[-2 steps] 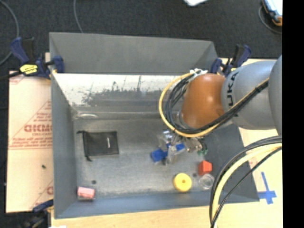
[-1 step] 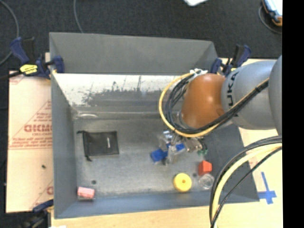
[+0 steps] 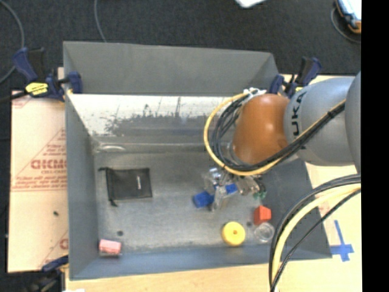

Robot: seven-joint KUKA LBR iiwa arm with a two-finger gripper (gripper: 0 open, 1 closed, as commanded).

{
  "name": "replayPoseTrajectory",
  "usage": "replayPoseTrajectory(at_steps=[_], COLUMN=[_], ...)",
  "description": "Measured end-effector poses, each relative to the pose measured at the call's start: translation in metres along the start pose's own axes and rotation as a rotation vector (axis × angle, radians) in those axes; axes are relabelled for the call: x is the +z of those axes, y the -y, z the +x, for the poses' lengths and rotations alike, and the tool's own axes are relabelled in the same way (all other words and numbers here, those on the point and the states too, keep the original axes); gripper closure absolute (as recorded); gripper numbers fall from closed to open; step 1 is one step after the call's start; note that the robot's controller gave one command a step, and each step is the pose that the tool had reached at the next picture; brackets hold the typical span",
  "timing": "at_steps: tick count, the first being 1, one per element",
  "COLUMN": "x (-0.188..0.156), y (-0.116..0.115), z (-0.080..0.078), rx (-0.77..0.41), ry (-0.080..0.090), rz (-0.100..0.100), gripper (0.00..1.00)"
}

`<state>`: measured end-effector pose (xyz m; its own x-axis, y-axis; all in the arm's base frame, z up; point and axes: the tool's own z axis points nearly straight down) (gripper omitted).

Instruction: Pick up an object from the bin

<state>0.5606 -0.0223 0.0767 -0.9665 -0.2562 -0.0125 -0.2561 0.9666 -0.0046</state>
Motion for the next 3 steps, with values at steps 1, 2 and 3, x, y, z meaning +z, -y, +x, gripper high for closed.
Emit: replayPoseTrajectory(at_steps=[1,2,3], x=[-0.055,0.006,-0.145], y=[0.048,0.01,-0.003], z=[0.023,-0.028,-0.008], rx=[0.102,0.036,0.138], ry=[0.008,0.006,0.012], rz=[0.005,0.003,0.005], gripper=[1.0,1.0,1.0])
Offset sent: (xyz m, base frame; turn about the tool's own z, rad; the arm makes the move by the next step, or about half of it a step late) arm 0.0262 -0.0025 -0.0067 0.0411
